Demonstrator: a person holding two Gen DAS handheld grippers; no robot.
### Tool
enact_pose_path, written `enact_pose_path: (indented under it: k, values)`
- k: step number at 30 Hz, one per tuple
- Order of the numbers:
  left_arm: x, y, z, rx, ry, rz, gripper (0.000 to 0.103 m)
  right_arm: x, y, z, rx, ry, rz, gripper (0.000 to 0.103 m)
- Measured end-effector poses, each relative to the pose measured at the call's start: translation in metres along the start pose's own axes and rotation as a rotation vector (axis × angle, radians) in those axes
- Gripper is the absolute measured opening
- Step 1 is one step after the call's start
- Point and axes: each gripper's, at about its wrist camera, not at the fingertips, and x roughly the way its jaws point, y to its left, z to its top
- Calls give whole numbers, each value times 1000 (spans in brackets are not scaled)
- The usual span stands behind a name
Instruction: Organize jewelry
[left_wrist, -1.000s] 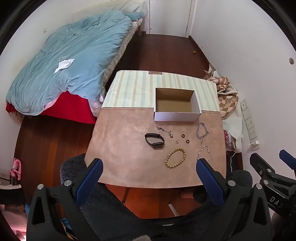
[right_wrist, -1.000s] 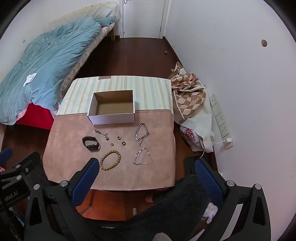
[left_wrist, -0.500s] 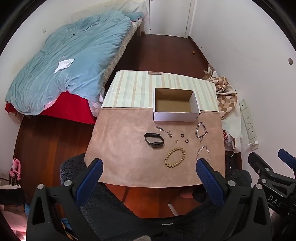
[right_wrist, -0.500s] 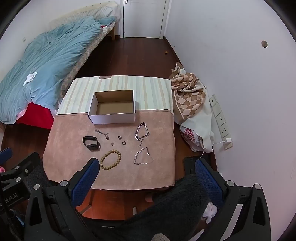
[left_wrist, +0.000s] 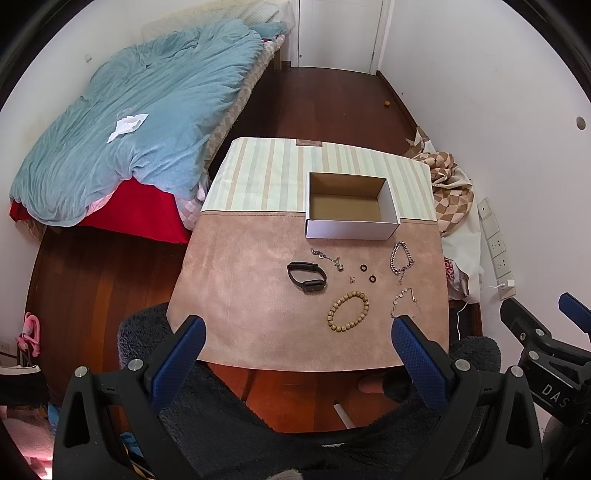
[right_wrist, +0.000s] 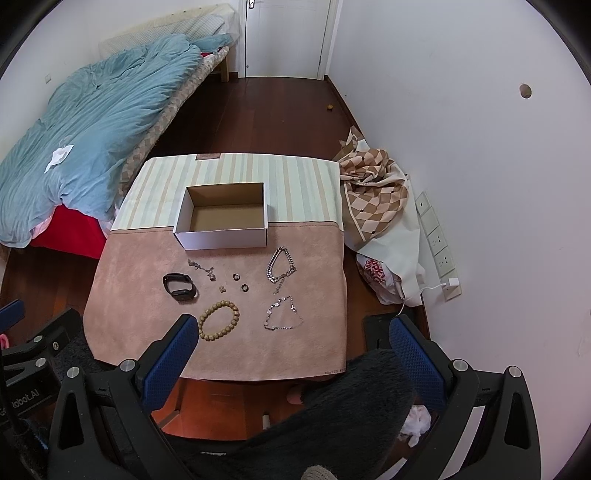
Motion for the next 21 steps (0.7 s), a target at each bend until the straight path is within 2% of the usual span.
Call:
enact_pose_path:
  k: [21]
  values:
    - [-2,-3,6,1,-6,-2,103,-3,-7,5,5,-4,0,103]
